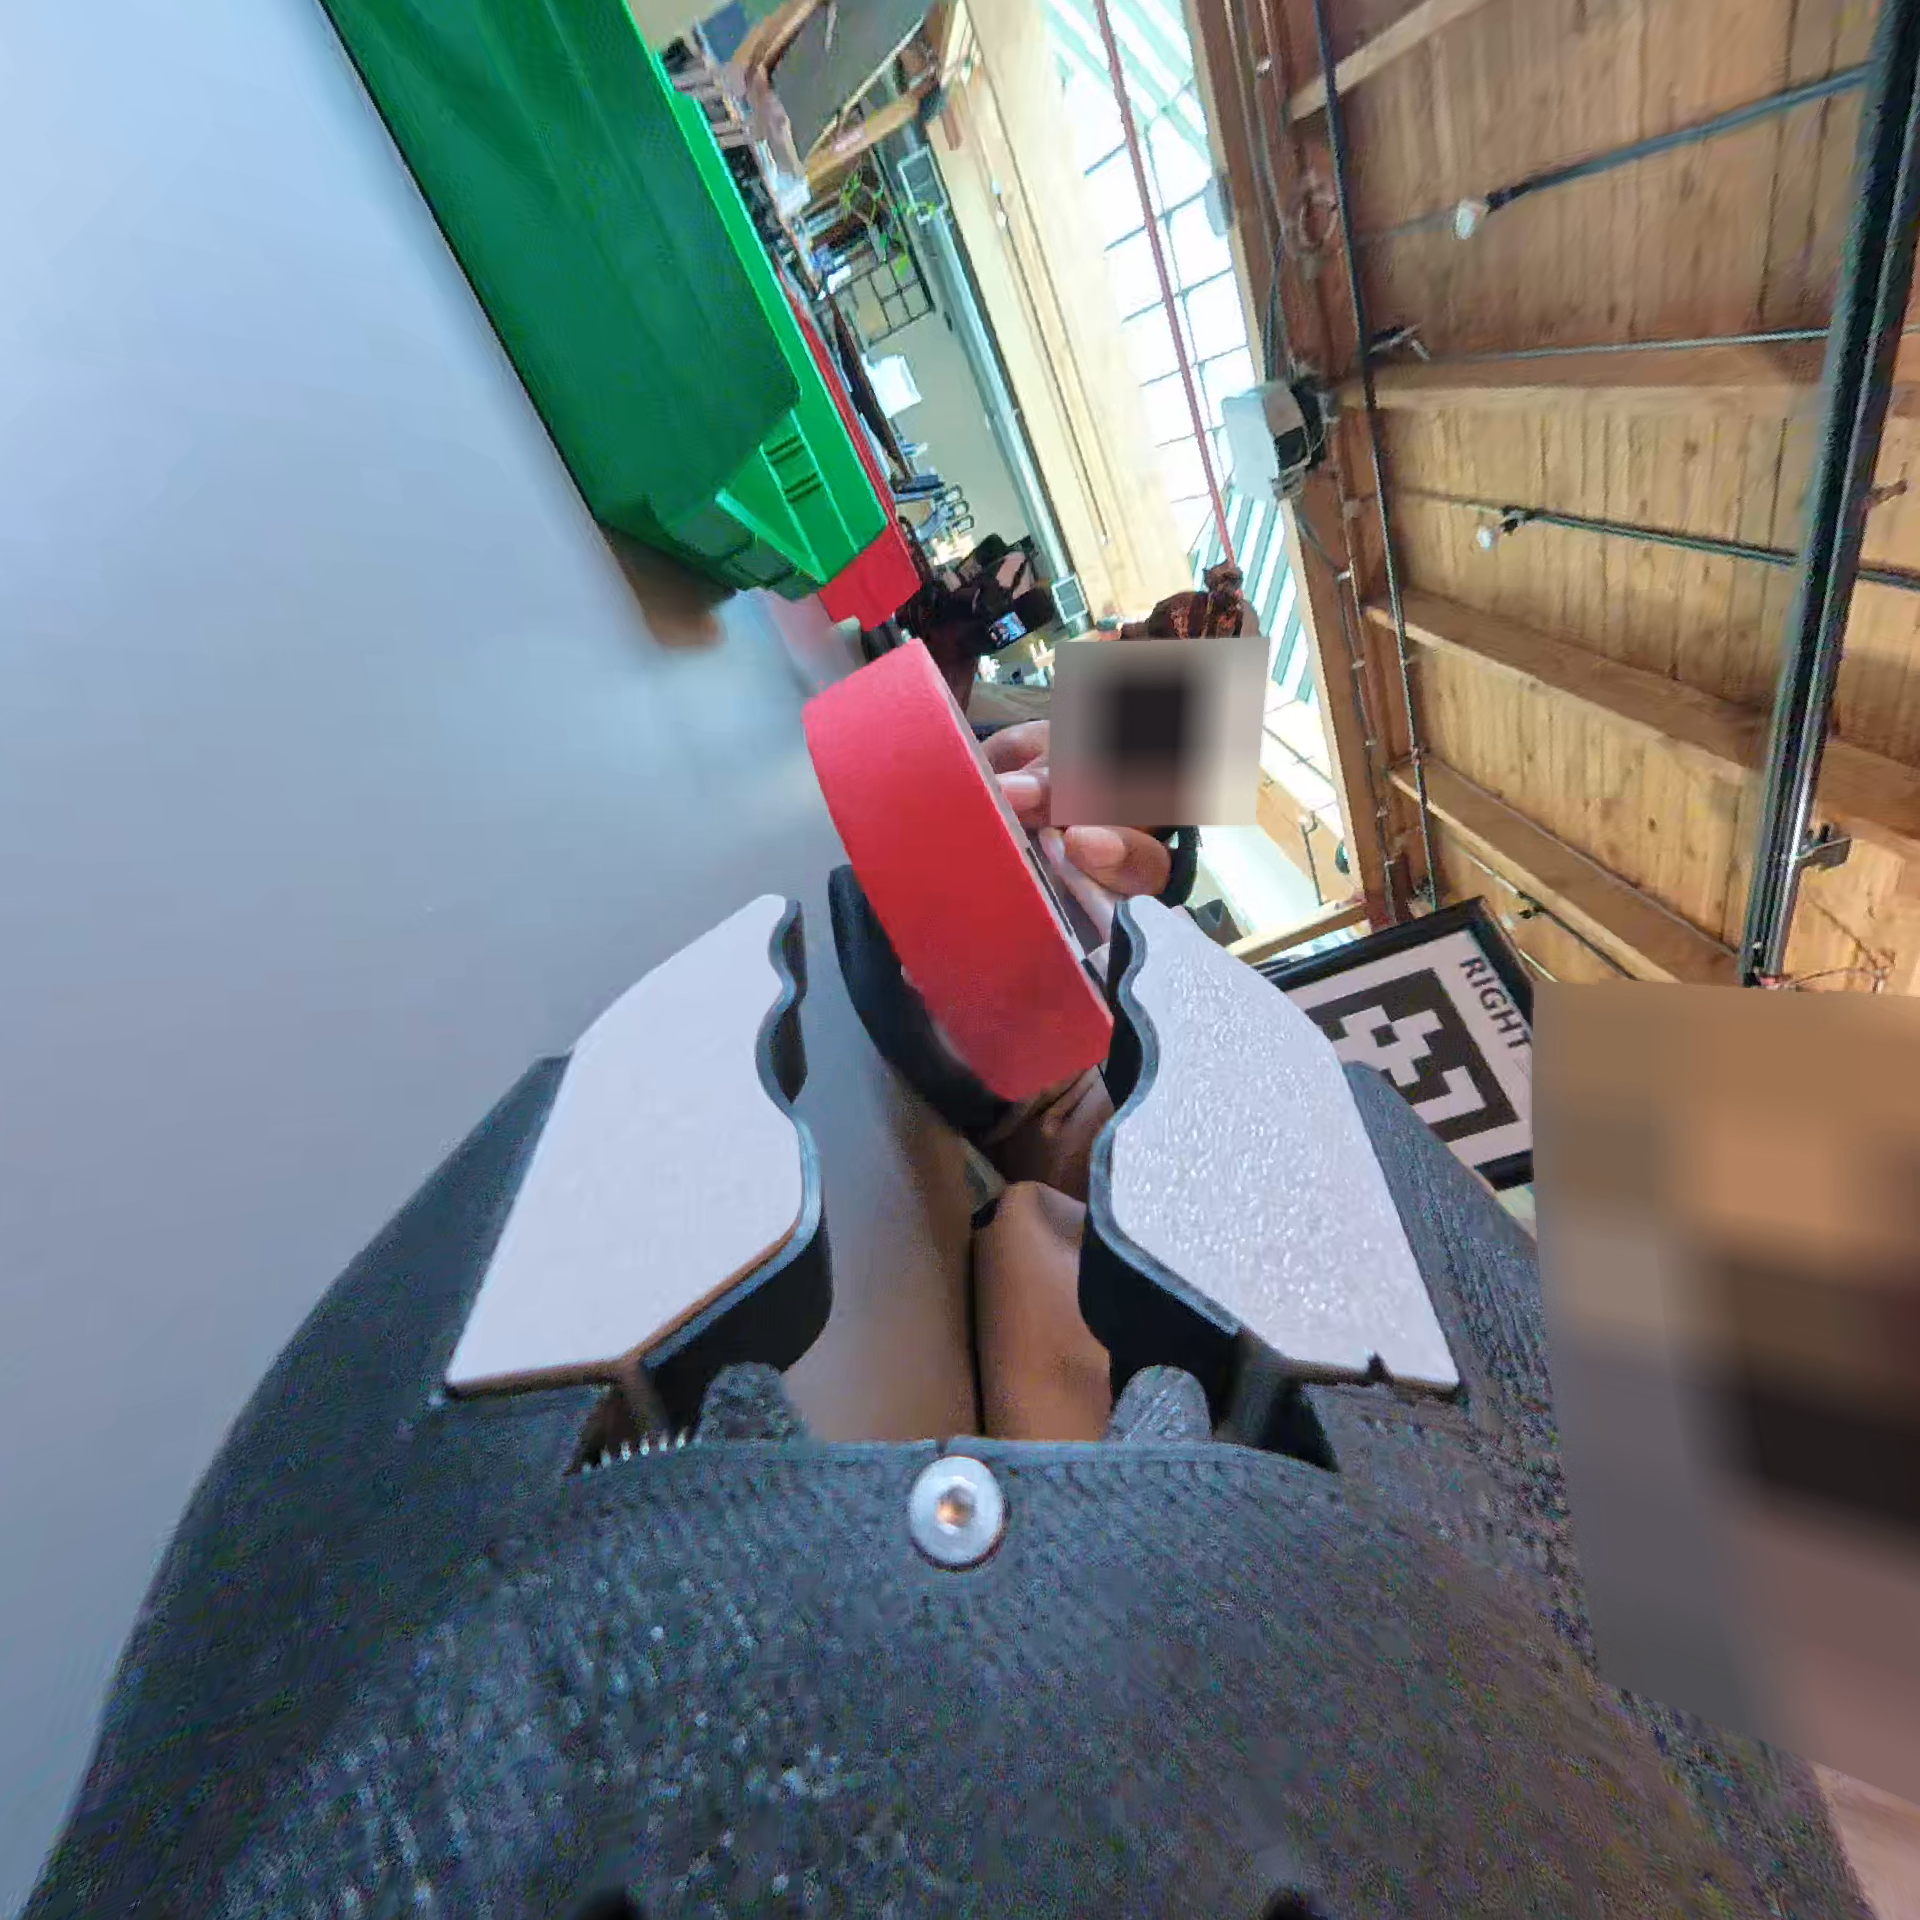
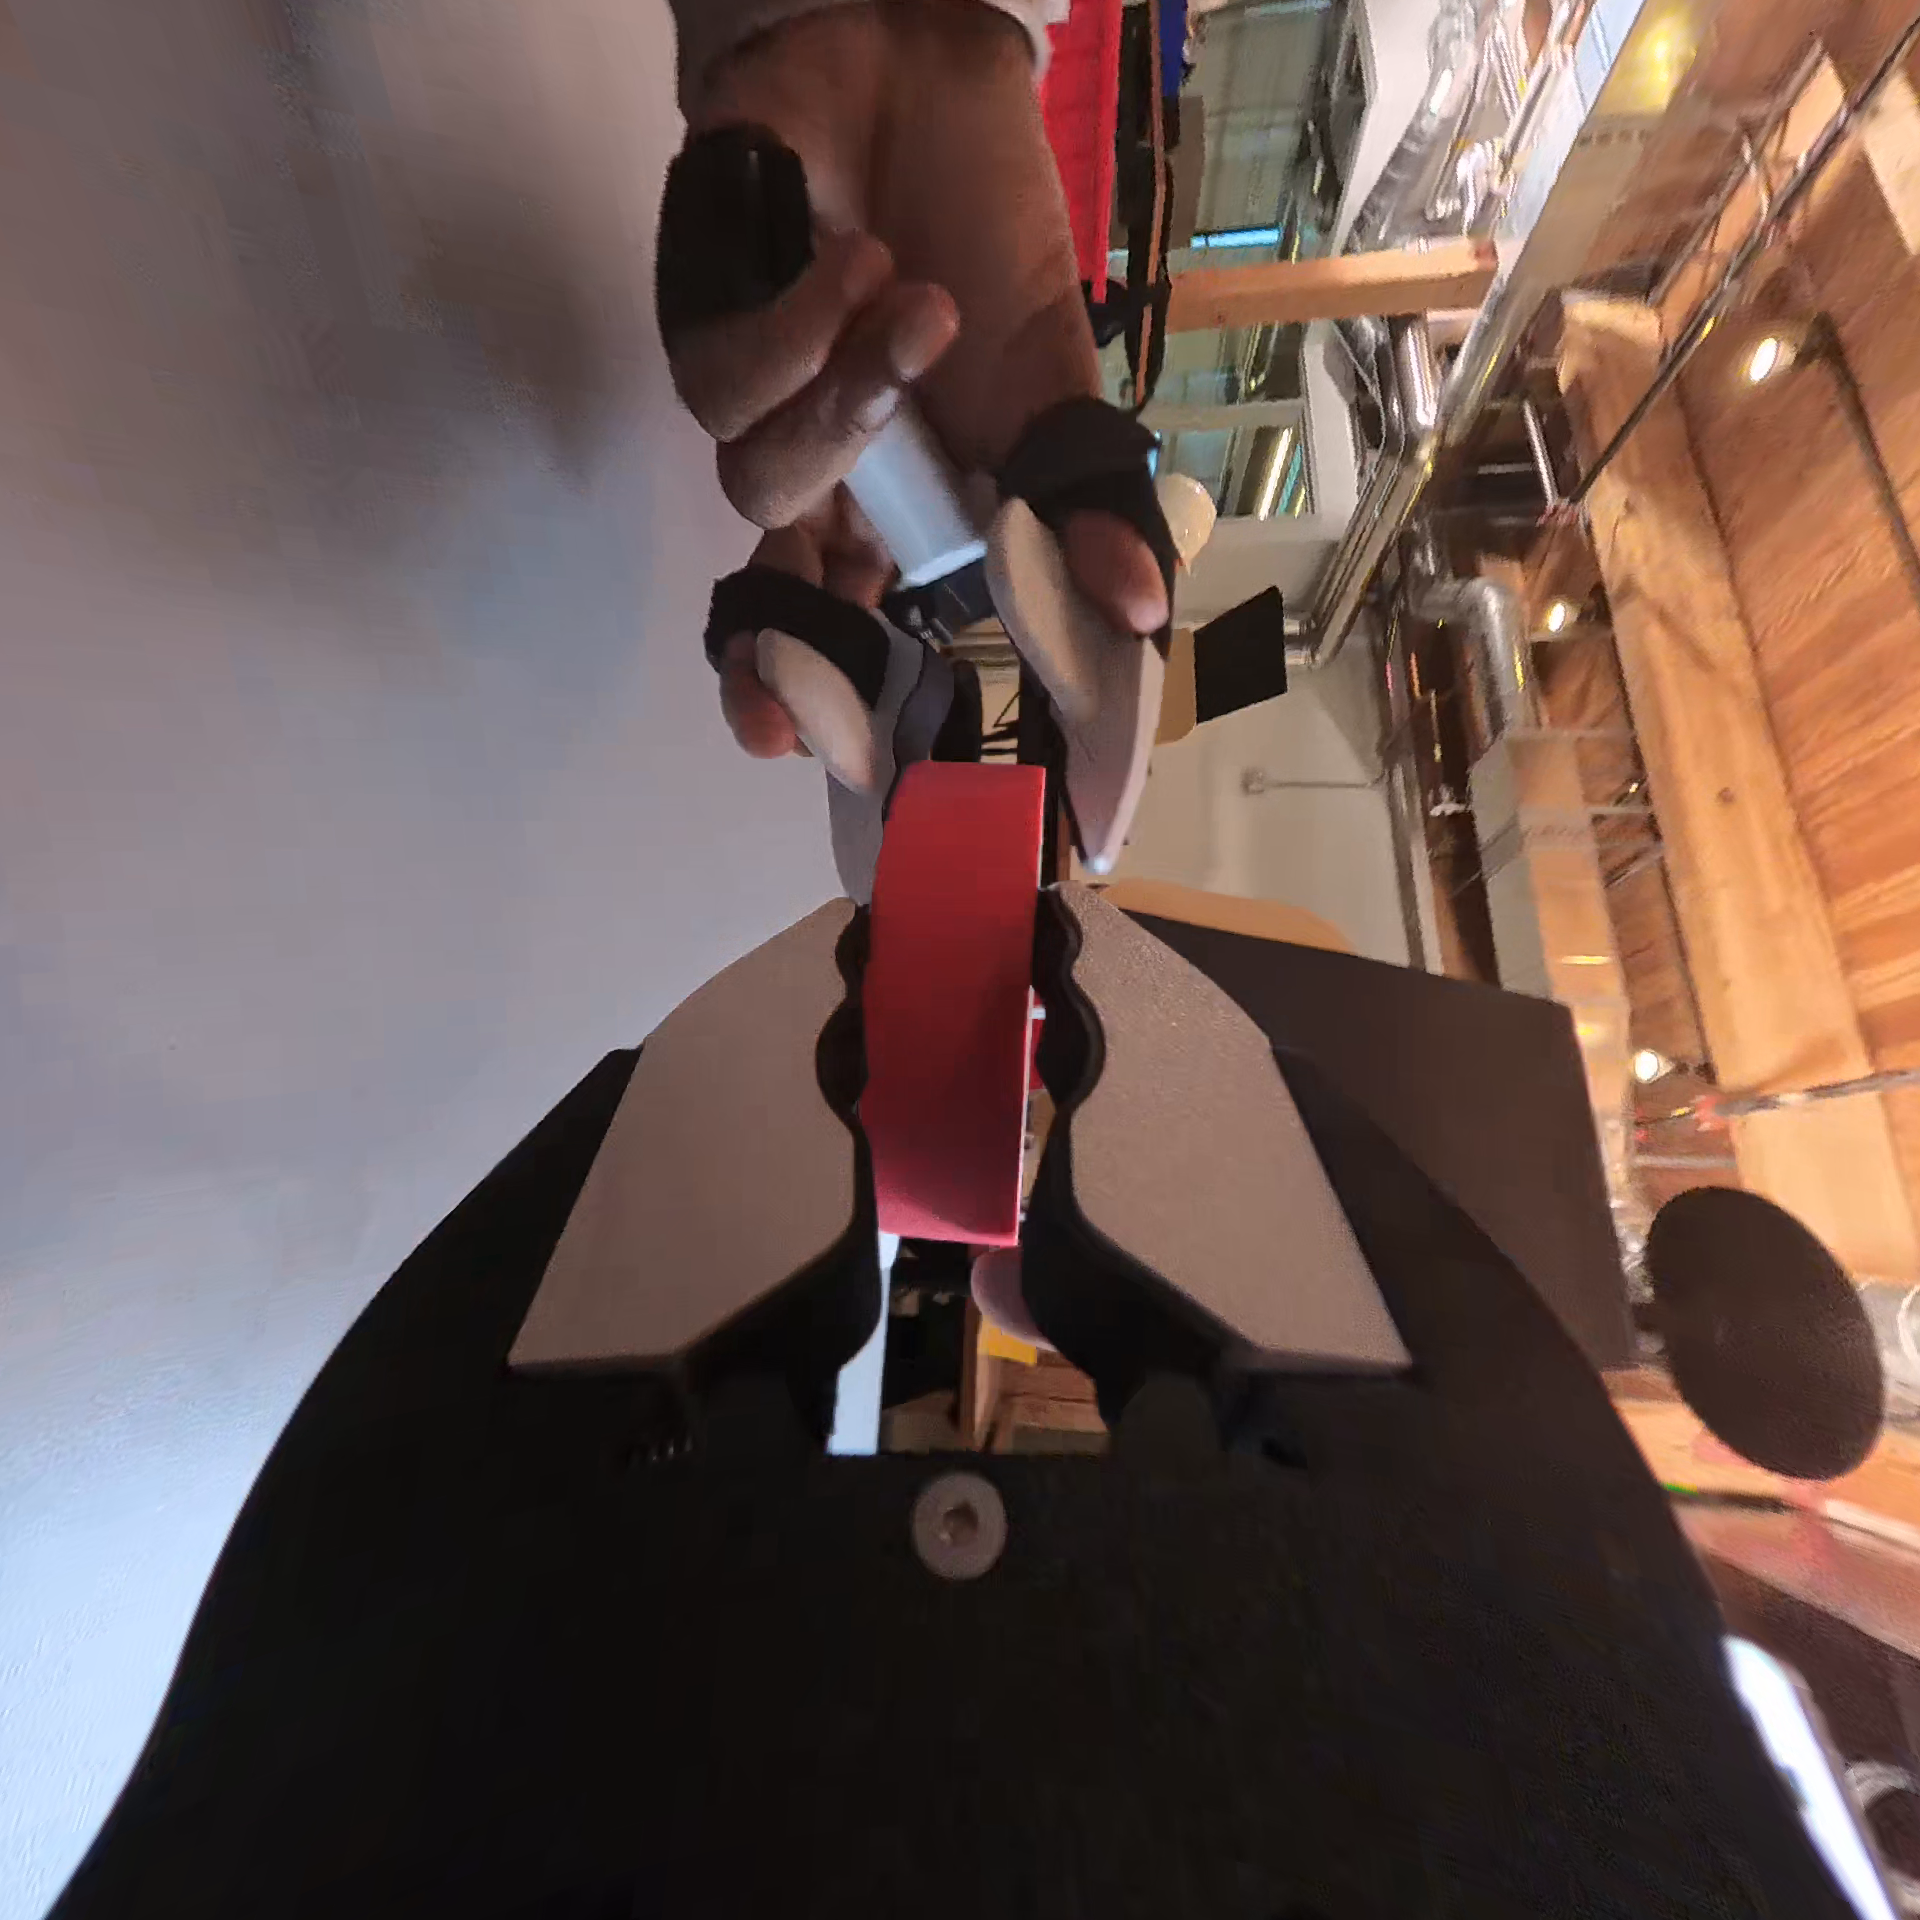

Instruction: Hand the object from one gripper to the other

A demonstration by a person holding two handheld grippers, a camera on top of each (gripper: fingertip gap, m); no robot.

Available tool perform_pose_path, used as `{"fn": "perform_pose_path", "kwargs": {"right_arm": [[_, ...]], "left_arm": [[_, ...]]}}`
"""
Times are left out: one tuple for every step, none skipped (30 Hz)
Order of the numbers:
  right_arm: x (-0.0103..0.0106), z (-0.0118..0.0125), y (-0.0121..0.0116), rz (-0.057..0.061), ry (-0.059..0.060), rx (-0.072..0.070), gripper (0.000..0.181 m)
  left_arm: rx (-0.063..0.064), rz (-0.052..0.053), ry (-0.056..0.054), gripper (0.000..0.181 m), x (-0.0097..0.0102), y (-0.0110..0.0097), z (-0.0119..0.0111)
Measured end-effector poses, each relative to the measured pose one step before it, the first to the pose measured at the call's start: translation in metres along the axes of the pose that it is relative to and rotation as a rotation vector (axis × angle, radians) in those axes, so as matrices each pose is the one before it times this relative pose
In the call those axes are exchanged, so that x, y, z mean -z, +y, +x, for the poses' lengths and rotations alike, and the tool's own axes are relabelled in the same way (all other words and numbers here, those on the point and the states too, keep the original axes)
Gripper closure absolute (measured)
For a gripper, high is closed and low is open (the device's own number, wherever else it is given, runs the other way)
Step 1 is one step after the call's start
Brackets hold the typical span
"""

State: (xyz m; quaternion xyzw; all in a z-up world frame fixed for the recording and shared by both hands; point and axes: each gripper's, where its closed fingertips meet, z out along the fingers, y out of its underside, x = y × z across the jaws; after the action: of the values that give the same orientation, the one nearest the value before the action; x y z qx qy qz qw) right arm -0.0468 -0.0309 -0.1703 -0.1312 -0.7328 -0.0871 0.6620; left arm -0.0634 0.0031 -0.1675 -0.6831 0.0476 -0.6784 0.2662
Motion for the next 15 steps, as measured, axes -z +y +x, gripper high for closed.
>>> {"fn": "perform_pose_path", "kwargs": {"right_arm": [[-0.00290, -0.00560, -0.00502, 0.0089, -0.0094, 0.0369, 0.152], [-0.00307, -0.00393, -0.00446, 0.0058, 0.0000, 0.0244, 0.152], [-0.00272, -0.00362, -0.00121, -0.0081, -0.0052, 0.0177, 0.152], [-0.00217, -0.00192, 0.00138, -0.0082, 0.0000, -0.0018, 0.151], [-0.00136, -0.00020, 0.00425, -0.0155, 0.0012, -0.0193, 0.151], [-0.00109, -0.00015, 0.00630, -0.0293, -0.0108, -0.0362, 0.150], [0.00005, 0.00052, 0.00473, -0.0156, -0.0187, -0.0613, 0.148], [0.00175, 0.00170, 0.00005, 0.0156, -0.0192, -0.0872, 0.145], [0.00232, 0.00254, -0.00192, 0.0259, -0.0234, -0.1239, 0.141], [0.00158, 0.00144, -0.00133, 0.0198, -0.0413, -0.1632, 0.138], [0.00037, 0.00063, -0.00004, 0.0140, -0.0564, -0.1895, 0.135], [-0.00018, 0.00188, -0.00022, 0.0175, -0.0571, -0.2017, 0.132], [0.00035, 0.00237, -0.00138, 0.0265, -0.0607, -0.1954, 0.129], [0.00115, 0.00442, -0.00186, 0.0318, -0.0470, -0.1714, 0.125], [0.00220, 0.00600, -0.00233, 0.0387, -0.0356, -0.1429, 0.122]], "left_arm": [[-0.0029, -0.0056, -0.0104, 0.132, -0.00239, 0.00219, -0.00160], [-0.0095, 0.0019, -0.0201, 0.140, -0.00089, 0.00141, -0.00376], [-0.0086, 0.0000, -0.0168, 0.144, 0.00048, 0.00025, -0.00410], [0.0008, -0.0048, -0.0020, 0.145, 0.00176, -0.00073, -0.00231], [-0.0153, -0.0022, -0.0052, 0.146, 0.00185, -0.00209, -0.00113], [-0.0391, 0.0052, -0.0166, 0.147, 0.00177, -0.00352, -0.00003], [-0.0515, 0.0128, -0.0219, 0.148, 0.00211, -0.00510, 0.00086], [-0.0601, 0.0249, -0.0275, 0.148, 0.00407, -0.00764, 0.00085], [-0.0694, 0.0271, -0.0309, 0.149, 0.00563, -0.00846, 0.00093], [-0.0847, 0.0217, -0.0280, 0.150, 0.00638, -0.00779, 0.00184], [-0.0949, 0.0132, -0.0384, 0.152, 0.00624, -0.00649, 0.00073], [-0.1033, 0.0017, -0.0530, 0.152, 0.00559, -0.00454, -0.00120], [-0.0986, -0.0002, -0.0377, 0.153, 0.00444, -0.00410, 0.00072], [-0.0688, -0.0001, -0.0088, 0.153, 0.00317, -0.00402, 0.00422], [-0.0478, -0.0023, 0.0147, 0.153, 0.00196, -0.00343, 0.00717]]}}
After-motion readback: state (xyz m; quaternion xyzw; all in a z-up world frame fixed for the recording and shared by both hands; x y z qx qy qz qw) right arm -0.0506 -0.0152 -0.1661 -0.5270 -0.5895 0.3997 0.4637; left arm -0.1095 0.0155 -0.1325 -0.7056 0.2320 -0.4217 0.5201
